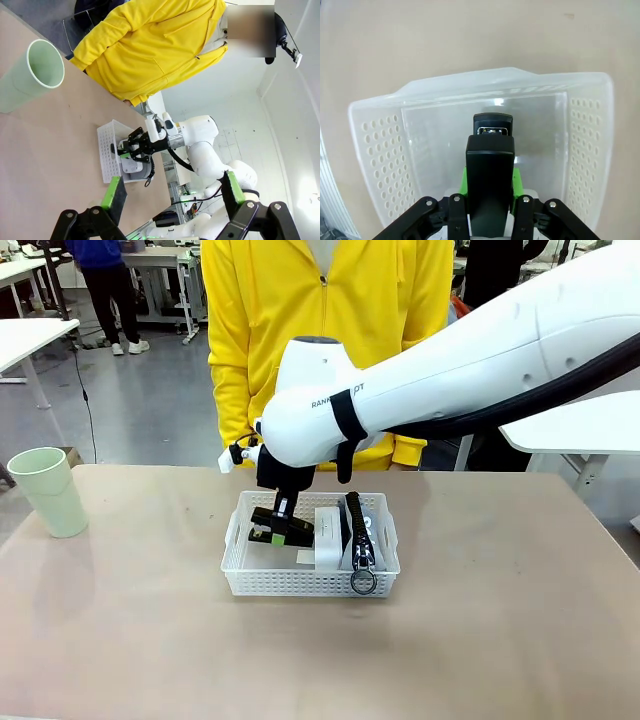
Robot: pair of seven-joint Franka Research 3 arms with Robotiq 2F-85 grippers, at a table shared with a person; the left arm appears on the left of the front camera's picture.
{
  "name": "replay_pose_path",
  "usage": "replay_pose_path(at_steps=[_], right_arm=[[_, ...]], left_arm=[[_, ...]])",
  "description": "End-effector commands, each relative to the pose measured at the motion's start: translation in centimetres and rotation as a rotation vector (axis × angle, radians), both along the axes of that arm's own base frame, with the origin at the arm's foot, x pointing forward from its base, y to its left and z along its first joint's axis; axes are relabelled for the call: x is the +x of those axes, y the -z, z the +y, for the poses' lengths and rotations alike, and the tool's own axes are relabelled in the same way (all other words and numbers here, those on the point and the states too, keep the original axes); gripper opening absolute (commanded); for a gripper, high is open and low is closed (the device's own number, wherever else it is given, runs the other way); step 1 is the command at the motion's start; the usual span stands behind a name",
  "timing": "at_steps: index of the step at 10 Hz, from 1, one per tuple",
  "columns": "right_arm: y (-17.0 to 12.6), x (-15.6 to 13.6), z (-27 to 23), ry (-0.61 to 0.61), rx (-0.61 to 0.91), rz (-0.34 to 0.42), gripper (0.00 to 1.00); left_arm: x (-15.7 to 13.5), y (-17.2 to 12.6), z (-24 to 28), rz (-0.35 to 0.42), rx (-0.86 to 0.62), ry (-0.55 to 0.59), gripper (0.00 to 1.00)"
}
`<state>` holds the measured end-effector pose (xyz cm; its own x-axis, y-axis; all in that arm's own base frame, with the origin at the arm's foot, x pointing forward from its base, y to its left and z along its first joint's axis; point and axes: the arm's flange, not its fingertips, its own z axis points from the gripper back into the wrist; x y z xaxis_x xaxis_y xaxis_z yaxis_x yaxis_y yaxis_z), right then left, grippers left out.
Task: Efficiently arrange items inside the basket to fit them all.
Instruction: Pick up the Stapler and place it inside the Organizing basket.
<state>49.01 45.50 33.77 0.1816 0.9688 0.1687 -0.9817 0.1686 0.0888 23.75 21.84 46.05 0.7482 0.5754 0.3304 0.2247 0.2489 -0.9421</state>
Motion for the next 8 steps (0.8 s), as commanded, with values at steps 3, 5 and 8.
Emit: replay_pose_path(at_steps=[3,5,8], right_arm=[[0.88,0.84,0.65,0.010,-0.063,0.032,0.37],[0.92,0.92,0.53,0.002,-0.067,0.036,0.37],[0.99,1.00,0.39,-0.004,-0.068,0.054,1.00]], left_arm=[[0.12,-0.23,-0.02,-0.028,-0.012,-0.002,1.00],[0.12,-0.23,-0.02,-0.028,-0.012,-0.002,1.00],[0.12,-0.23,-0.02,-0.028,-0.012,-0.002,1.00]])
